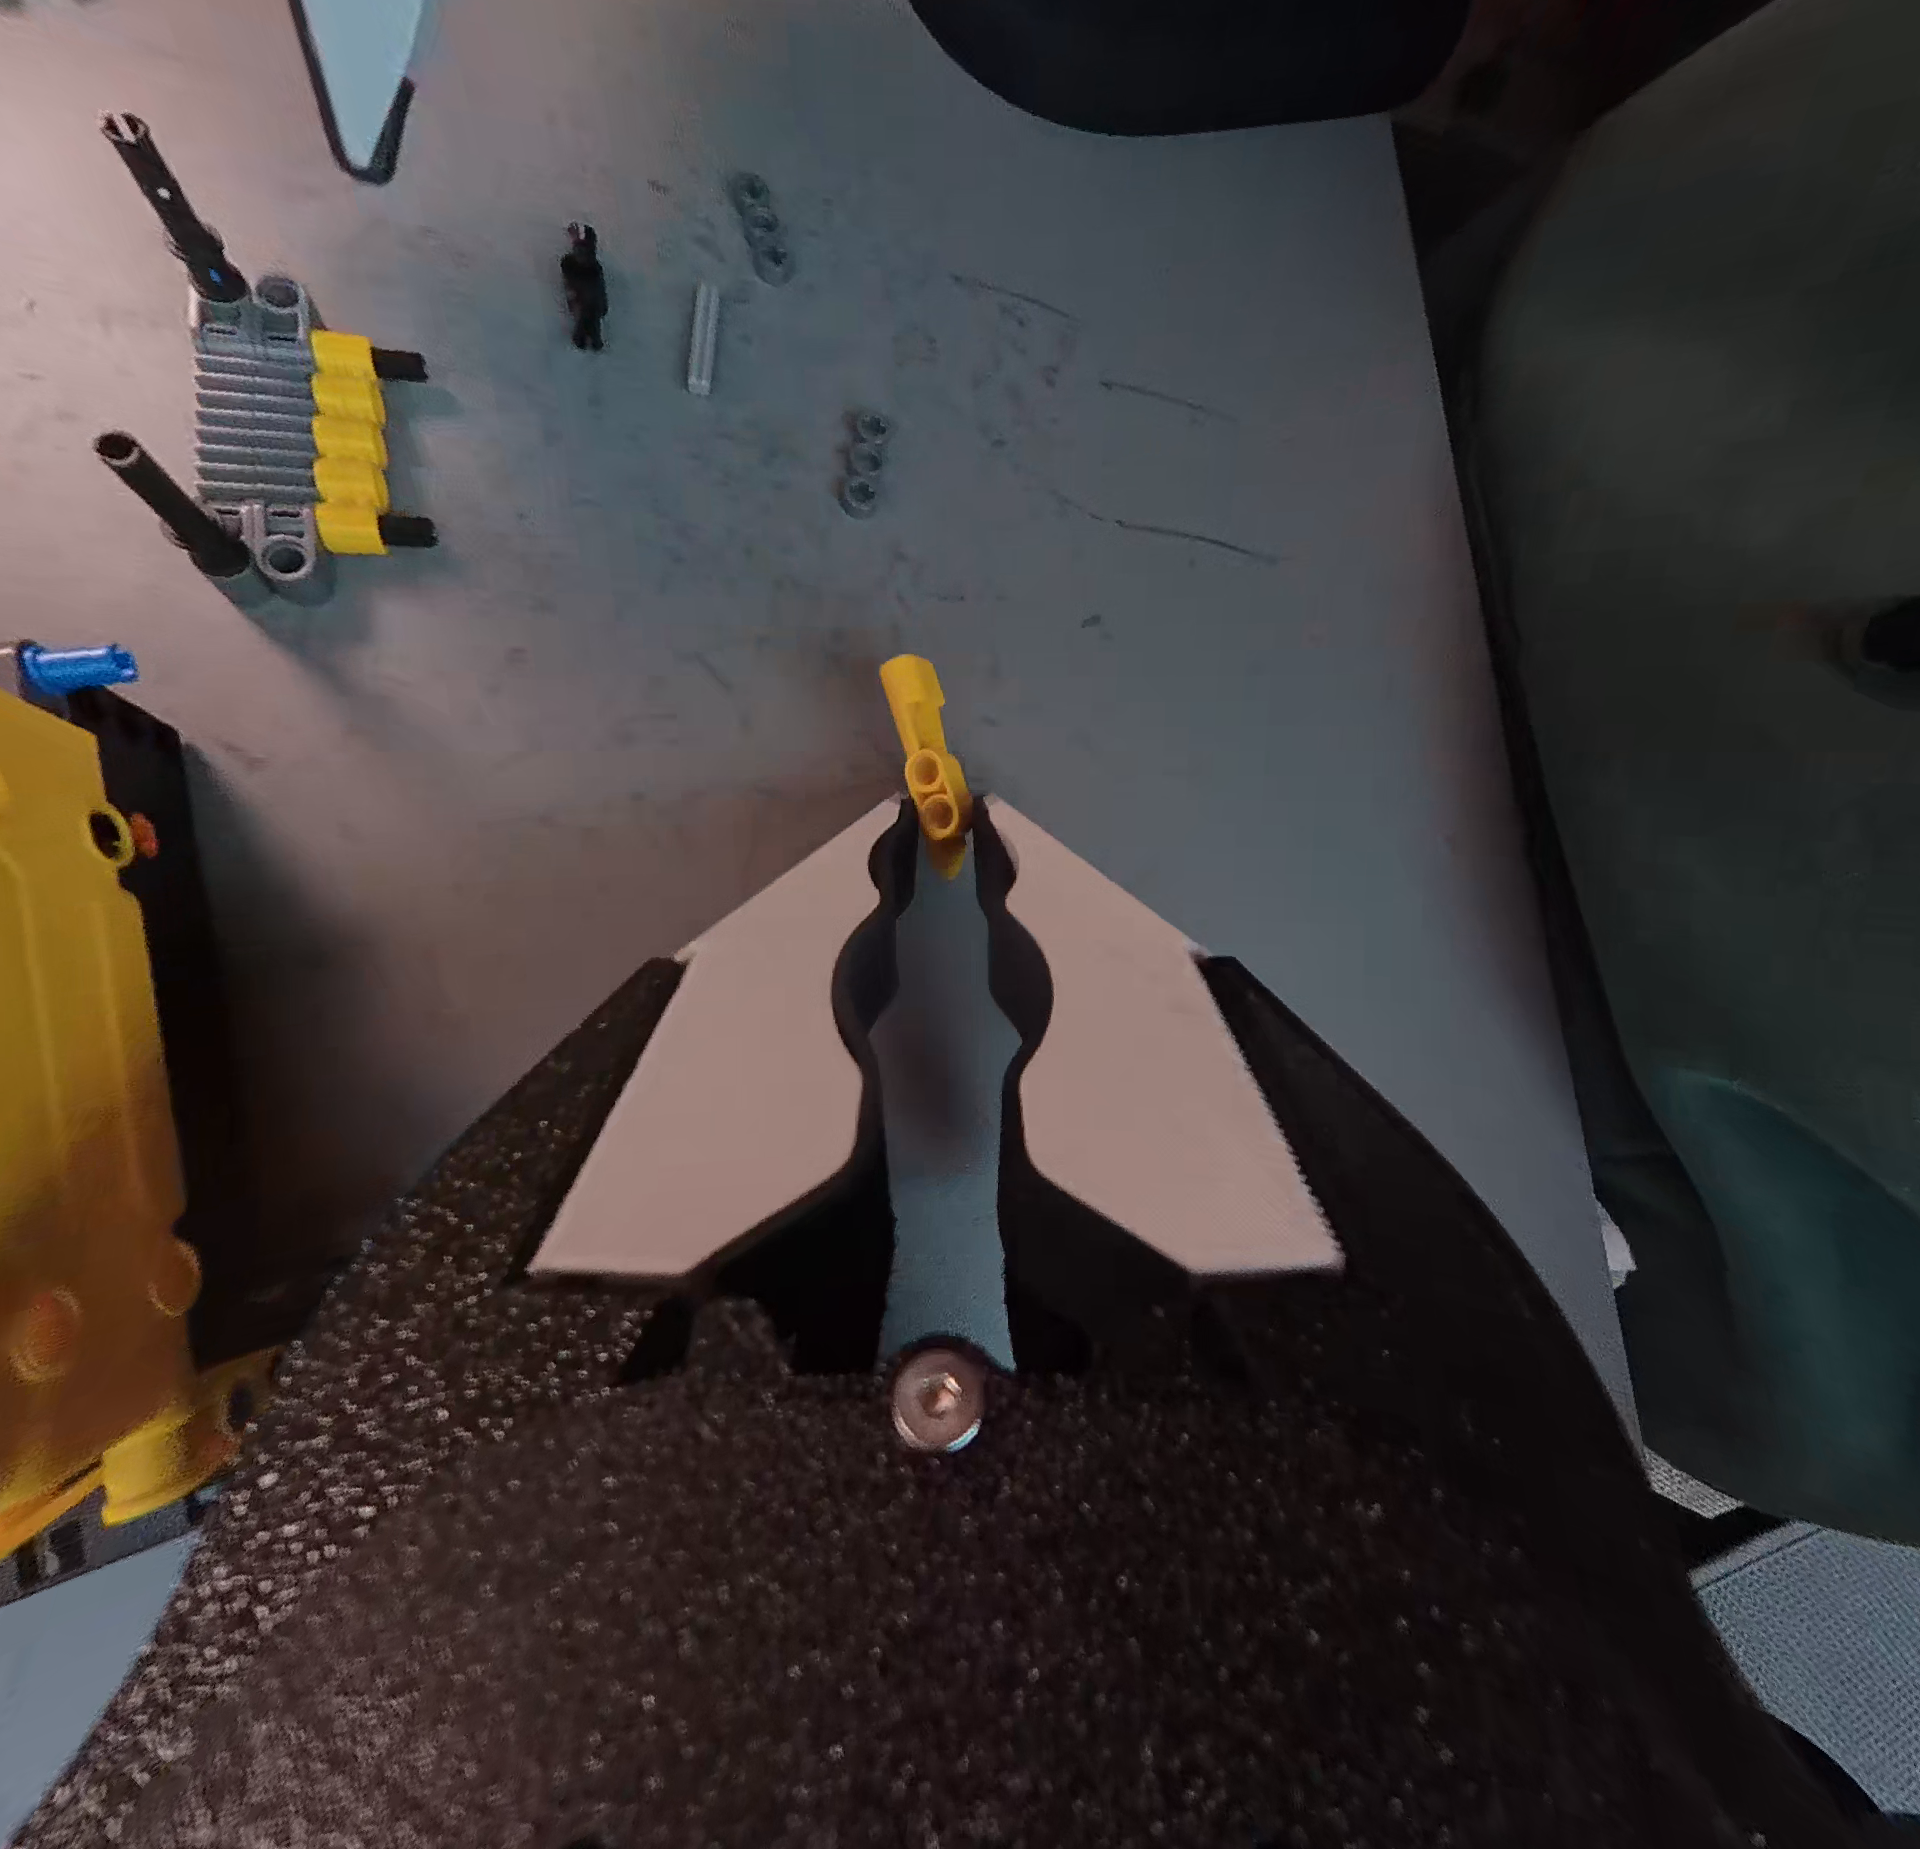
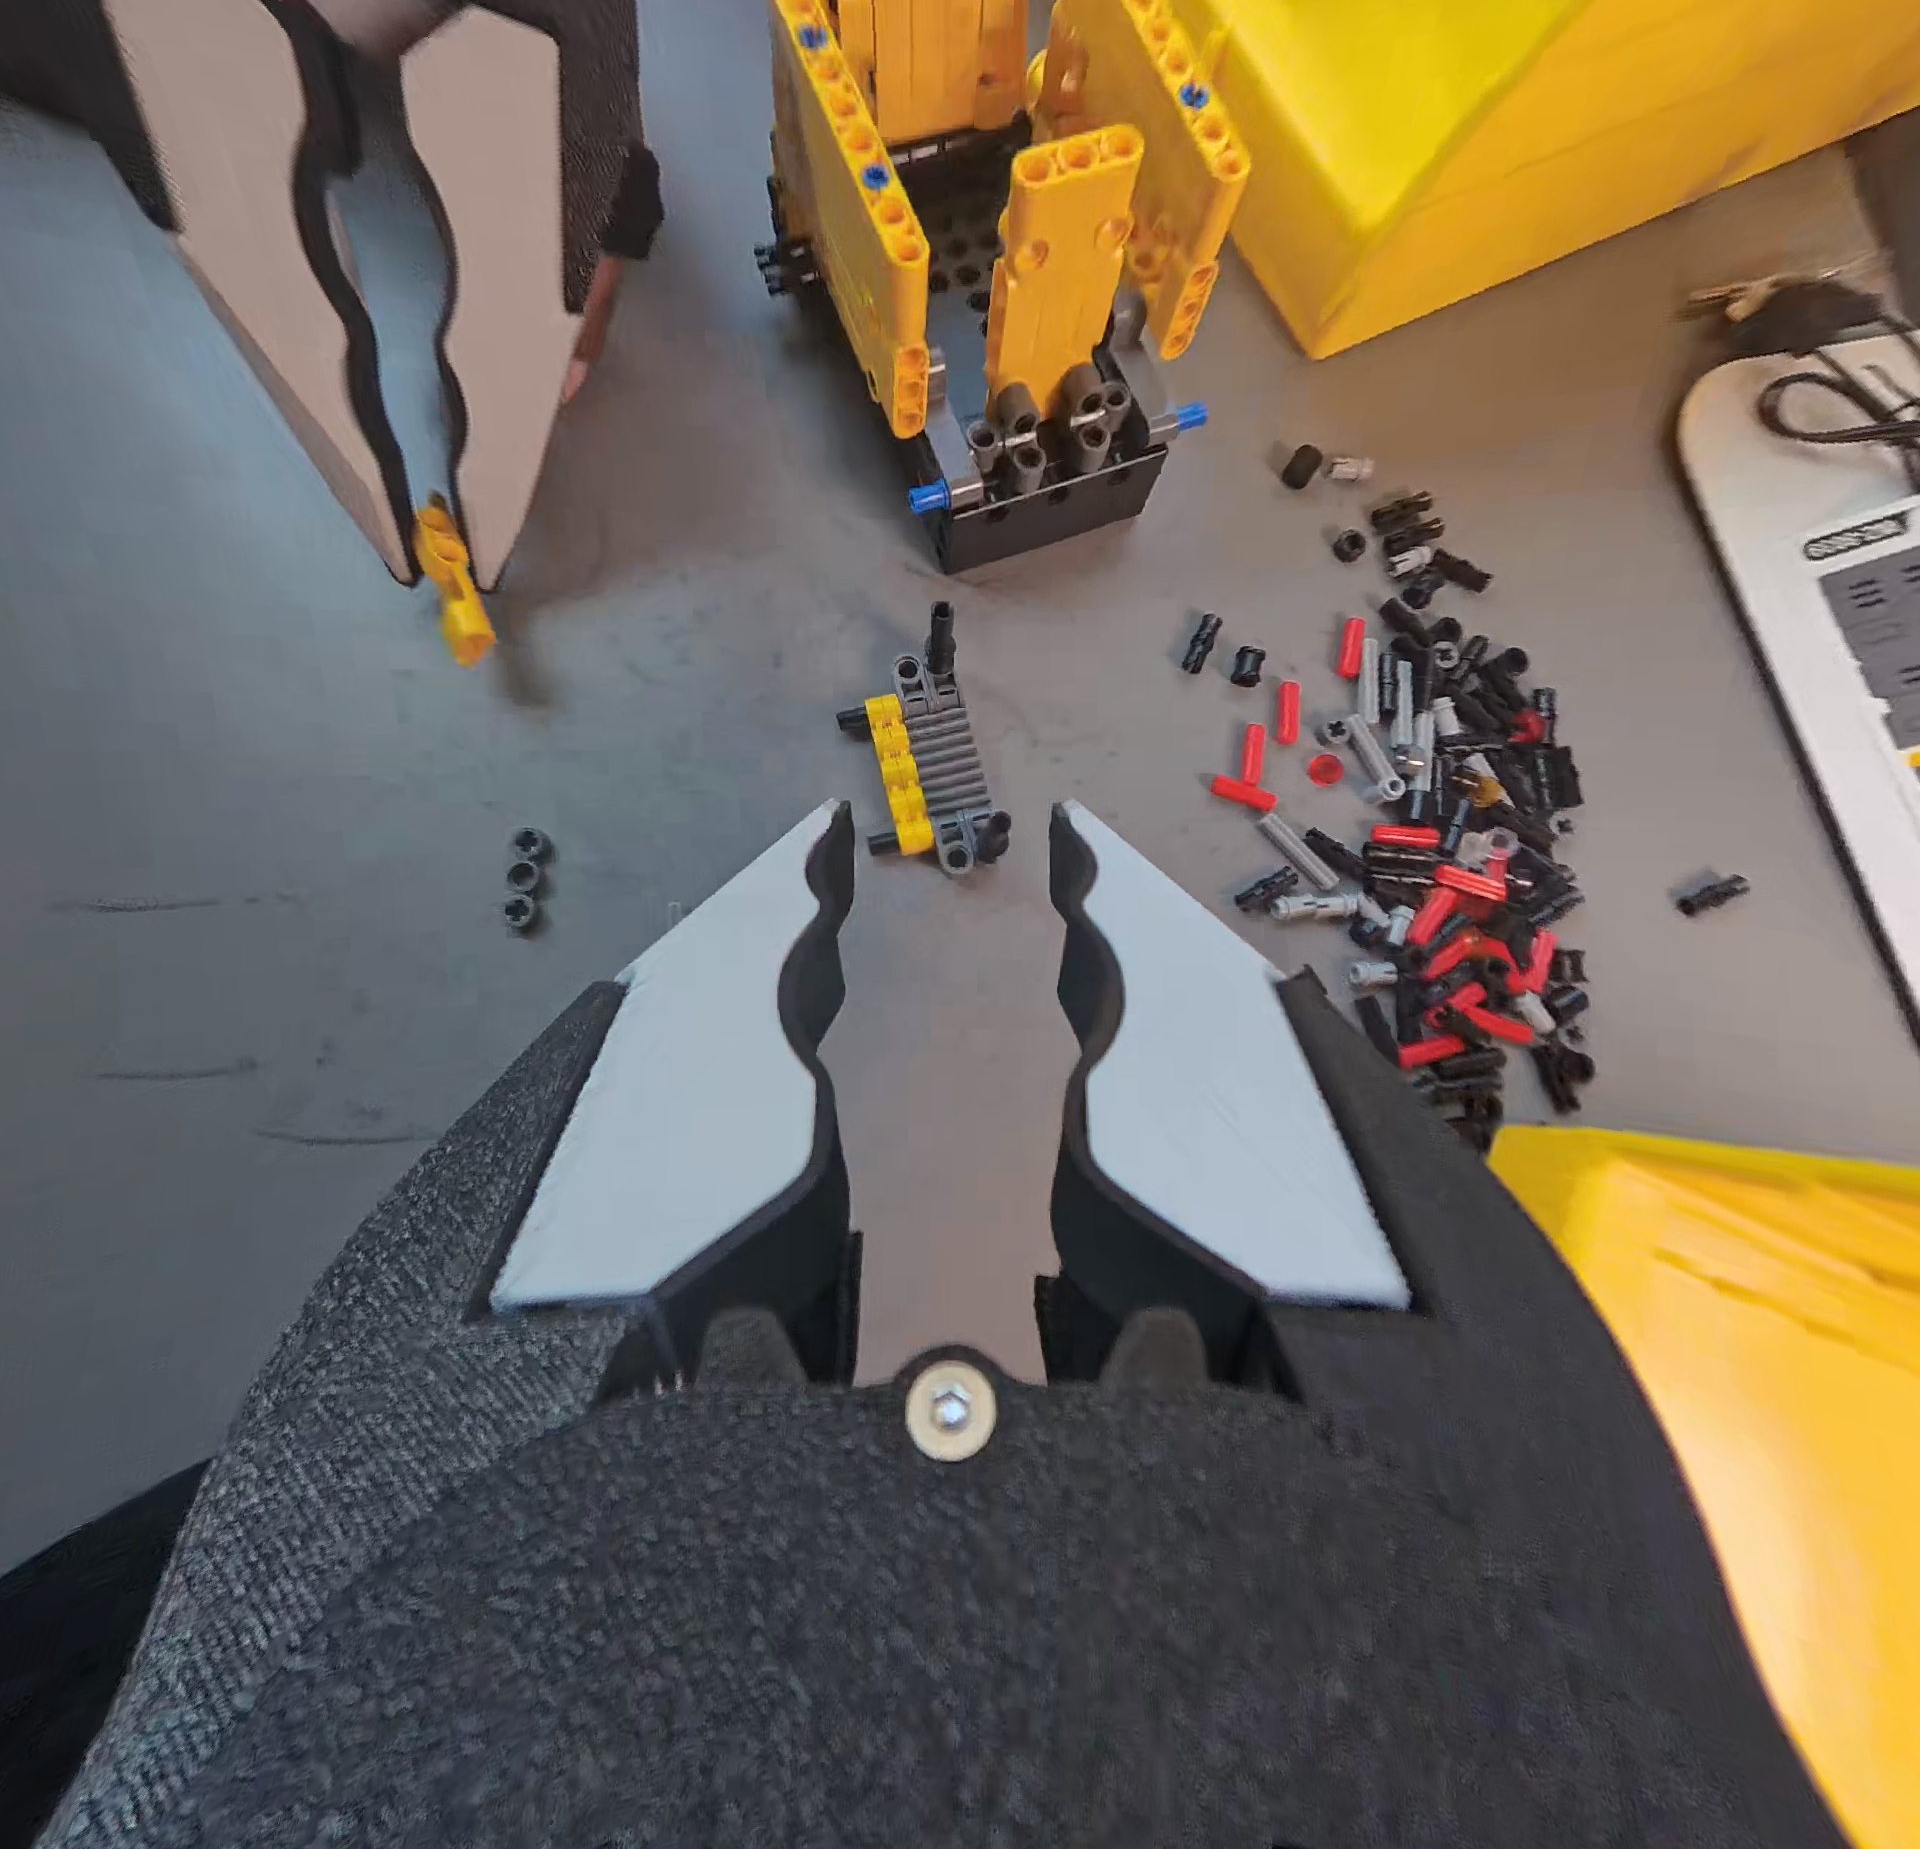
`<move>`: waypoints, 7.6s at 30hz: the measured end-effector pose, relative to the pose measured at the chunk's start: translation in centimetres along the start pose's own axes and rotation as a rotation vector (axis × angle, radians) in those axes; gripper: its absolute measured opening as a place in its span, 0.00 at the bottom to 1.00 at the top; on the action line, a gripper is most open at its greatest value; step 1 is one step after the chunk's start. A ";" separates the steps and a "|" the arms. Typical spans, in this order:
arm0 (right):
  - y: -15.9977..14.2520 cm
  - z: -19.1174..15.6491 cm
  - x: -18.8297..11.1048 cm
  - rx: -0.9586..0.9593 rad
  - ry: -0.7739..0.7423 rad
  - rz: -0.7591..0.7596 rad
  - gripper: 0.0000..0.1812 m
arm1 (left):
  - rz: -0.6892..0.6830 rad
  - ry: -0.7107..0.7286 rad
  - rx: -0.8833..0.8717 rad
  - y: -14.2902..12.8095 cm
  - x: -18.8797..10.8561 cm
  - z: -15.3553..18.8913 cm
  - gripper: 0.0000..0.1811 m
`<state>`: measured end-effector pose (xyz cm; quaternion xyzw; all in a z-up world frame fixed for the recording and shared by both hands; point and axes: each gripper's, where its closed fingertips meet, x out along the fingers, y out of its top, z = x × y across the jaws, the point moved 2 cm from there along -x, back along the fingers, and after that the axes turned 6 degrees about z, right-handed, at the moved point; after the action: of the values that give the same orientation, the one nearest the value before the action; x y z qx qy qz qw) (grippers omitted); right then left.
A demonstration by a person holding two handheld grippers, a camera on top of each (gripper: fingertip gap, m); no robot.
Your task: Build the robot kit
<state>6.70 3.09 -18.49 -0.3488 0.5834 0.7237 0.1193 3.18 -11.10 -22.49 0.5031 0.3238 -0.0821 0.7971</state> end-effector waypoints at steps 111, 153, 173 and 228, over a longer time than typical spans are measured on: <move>2.8 -9.3 1.5 -0.192 0.063 0.292 0.02 | 0.320 0.073 -0.025 5.1 -0.8 -0.5 0.02; 6.5 -8.9 -1.5 -0.295 -0.116 0.551 0.02 | 0.718 -0.416 -0.561 8.4 -3.6 0.2 0.02; 3.6 -6.4 -1.2 -0.147 -0.113 0.449 0.02 | 0.034 0.336 0.062 1.6 1.1 -3.1 0.11; 2.8 -8.7 -1.1 -0.136 0.049 0.380 0.01 | 0.397 0.181 0.113 6.1 -1.3 -0.4 0.02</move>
<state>9.05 -5.53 -16.34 -0.2572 0.5913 0.7622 -0.0572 4.79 -8.08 -17.24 0.6062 0.2835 0.1039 0.7358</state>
